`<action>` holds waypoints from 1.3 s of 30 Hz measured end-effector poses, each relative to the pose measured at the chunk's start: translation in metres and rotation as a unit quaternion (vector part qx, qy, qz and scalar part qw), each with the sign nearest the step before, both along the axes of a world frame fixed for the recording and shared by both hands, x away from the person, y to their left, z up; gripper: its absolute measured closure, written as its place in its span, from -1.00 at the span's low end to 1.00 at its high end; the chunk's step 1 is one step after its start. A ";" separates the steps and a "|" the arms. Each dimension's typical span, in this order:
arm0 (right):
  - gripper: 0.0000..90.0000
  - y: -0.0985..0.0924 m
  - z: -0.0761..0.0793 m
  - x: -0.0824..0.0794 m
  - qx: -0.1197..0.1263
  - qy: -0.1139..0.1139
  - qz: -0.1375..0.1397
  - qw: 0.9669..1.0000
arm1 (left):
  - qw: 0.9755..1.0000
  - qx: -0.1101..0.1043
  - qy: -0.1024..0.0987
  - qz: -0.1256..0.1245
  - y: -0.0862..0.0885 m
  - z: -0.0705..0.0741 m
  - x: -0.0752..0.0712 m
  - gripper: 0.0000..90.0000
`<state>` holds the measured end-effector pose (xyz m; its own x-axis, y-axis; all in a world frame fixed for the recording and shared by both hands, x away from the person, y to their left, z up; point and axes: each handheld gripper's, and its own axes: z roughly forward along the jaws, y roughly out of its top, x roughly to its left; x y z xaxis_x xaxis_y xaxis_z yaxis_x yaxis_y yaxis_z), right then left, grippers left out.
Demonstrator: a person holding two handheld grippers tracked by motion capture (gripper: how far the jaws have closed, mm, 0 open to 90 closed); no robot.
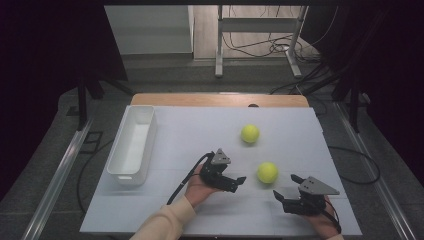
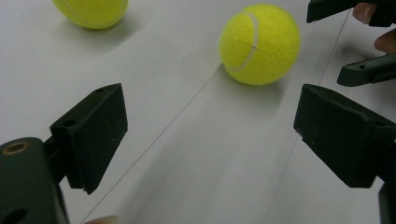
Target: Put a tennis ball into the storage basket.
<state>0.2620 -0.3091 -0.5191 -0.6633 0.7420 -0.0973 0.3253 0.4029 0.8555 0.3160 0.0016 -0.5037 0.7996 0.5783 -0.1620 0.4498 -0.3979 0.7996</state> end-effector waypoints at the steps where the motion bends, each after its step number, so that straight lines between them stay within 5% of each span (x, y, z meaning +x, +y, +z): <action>1: -0.66 0.000 0.000 0.000 0.000 0.000 0.000 1.000 | 1.000 0.000 0.000 -0.001 -0.001 0.000 0.000 -0.77; 11: -0.66 0.001 0.000 0.000 -0.002 0.001 0.001 1.000 | 1.000 -0.010 0.017 -0.004 -0.010 -0.003 0.007 -0.76; 39: -0.66 0.001 0.000 0.001 0.000 0.001 0.002 1.000 | 0.999 0.010 0.019 -0.034 -0.053 0.000 0.018 -0.76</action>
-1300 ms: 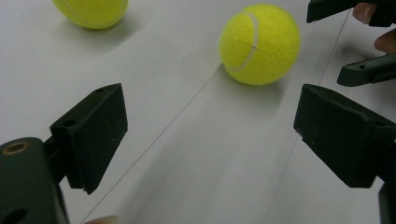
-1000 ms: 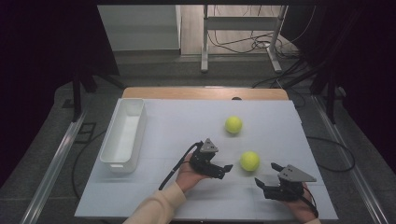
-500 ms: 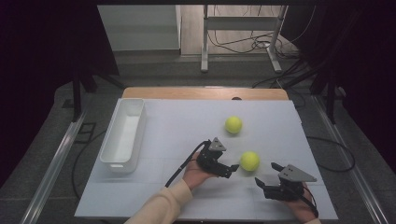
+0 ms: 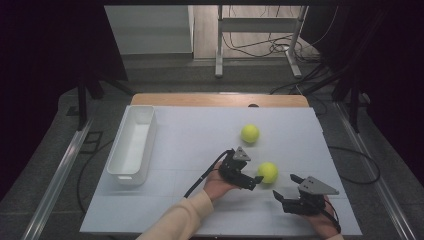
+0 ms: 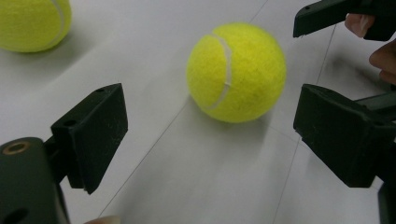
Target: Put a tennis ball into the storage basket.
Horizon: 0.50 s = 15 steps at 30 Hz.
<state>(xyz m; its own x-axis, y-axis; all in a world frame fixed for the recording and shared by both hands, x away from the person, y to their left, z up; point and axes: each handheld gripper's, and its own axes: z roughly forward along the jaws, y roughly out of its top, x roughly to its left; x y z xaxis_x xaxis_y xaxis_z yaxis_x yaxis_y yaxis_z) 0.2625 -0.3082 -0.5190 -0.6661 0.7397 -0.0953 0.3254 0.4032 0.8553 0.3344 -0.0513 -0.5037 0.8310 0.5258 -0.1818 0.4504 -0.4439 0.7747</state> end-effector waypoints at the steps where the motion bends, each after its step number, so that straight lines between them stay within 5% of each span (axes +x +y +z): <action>1: -0.66 0.000 0.000 0.000 0.000 0.000 0.000 1.000 | 1.000 -0.001 0.000 0.000 -0.001 0.000 0.001 -0.76; 15: -0.66 0.000 0.000 0.000 0.001 0.000 0.000 1.000 | 1.000 -0.002 0.017 -0.006 -0.019 -0.002 0.010 -0.76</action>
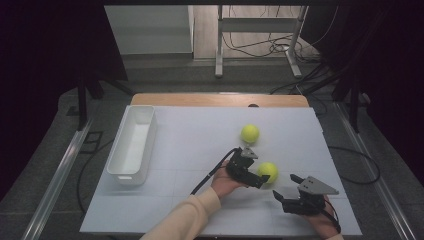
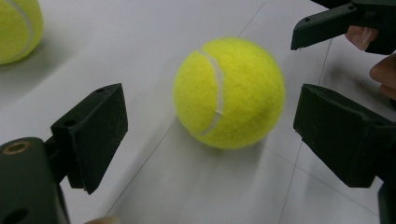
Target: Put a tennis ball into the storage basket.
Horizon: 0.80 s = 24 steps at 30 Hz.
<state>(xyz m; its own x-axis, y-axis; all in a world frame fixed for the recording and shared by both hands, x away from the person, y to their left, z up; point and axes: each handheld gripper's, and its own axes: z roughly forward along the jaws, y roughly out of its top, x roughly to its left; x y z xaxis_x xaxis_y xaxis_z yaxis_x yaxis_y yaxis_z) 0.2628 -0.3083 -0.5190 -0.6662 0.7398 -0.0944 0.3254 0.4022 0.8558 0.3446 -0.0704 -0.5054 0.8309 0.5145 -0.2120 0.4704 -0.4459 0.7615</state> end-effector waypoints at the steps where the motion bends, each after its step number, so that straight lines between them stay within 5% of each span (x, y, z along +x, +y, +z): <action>1: -0.66 0.000 0.000 0.000 0.000 0.000 -0.001 1.000 | 1.000 -0.001 0.002 0.000 -0.001 0.000 0.001 -0.76; 24: -0.66 -0.001 0.000 0.000 -0.002 0.002 -0.002 1.000 | 1.000 0.015 0.021 -0.008 -0.027 -0.010 0.009 -0.75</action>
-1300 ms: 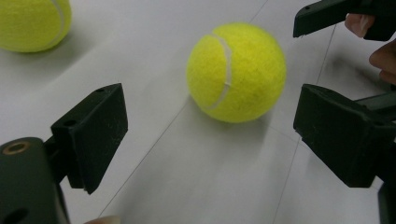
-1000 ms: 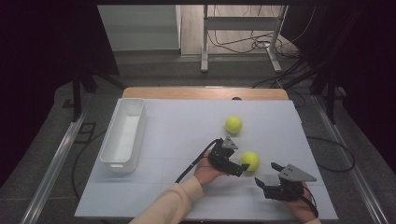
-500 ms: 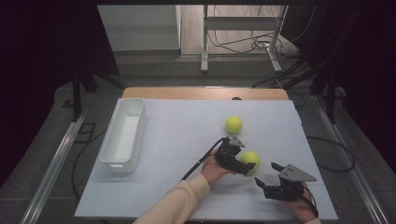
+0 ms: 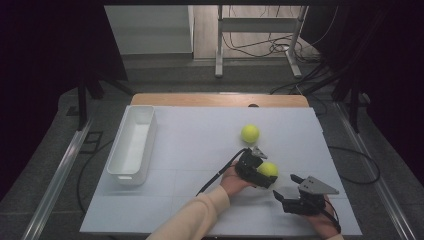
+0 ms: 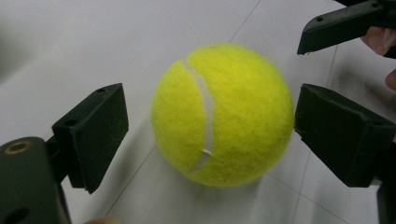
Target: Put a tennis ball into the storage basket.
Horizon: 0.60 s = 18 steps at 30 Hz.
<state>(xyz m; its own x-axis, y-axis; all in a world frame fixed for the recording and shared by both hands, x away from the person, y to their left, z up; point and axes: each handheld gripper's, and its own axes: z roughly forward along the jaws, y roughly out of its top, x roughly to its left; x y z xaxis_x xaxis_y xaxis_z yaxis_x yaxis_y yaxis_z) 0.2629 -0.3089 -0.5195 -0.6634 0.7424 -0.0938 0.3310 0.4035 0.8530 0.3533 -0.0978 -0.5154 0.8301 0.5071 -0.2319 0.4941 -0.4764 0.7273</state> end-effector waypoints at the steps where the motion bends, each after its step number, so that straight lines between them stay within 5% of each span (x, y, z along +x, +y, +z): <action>1: -0.66 0.000 0.000 0.000 0.001 0.000 0.001 1.000 | 1.000 0.000 0.000 0.000 0.000 0.000 0.000 -0.75; 9: -0.66 0.001 0.000 -0.001 -0.002 0.000 0.001 1.000 | 1.000 -0.001 0.009 -0.020 -0.003 -0.005 0.001 -0.46; 18: -0.66 0.000 0.000 -0.001 -0.002 -0.001 0.000 1.000 | 1.000 0.000 0.012 -0.021 -0.002 -0.004 0.001 -0.42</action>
